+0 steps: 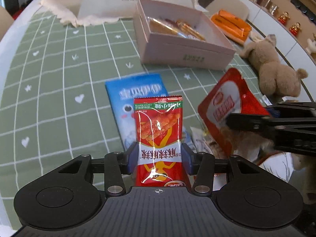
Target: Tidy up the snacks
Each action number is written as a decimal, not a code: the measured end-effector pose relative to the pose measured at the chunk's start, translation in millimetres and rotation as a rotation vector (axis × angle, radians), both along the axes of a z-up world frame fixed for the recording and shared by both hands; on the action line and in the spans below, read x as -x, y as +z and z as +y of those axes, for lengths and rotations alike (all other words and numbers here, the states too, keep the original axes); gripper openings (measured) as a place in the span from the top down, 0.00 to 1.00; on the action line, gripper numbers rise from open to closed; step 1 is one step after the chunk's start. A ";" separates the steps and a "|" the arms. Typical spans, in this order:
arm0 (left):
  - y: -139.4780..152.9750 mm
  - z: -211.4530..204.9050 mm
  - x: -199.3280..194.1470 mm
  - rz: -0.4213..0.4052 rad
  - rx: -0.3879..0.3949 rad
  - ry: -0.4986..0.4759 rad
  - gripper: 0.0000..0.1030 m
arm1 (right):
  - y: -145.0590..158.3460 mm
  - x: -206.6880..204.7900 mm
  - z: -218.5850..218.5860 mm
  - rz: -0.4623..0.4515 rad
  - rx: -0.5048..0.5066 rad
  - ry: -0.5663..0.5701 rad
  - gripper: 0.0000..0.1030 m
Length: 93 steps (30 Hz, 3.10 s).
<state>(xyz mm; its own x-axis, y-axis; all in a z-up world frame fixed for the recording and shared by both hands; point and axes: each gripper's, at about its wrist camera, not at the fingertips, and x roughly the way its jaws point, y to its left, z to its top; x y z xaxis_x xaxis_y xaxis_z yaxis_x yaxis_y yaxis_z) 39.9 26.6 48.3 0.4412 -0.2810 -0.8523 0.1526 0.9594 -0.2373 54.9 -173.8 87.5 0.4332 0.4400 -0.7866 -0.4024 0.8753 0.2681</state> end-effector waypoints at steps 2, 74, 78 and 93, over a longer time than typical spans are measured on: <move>-0.9 1.5 3.5 -0.003 -0.001 0.003 0.50 | -10.2 -4.6 3.7 0.025 0.036 -0.012 0.74; -11.4 56.5 -23.2 -0.012 0.115 0.228 0.48 | -11.4 -71.5 -22.6 0.074 0.019 -0.095 0.37; -9.8 40.5 -26.9 -0.018 0.050 0.187 0.48 | -23.3 -49.2 8.5 0.064 0.064 0.007 0.47; 3.6 32.9 -15.1 -0.048 0.033 0.151 0.48 | -17.0 -2.9 14.9 -0.066 0.243 0.113 0.46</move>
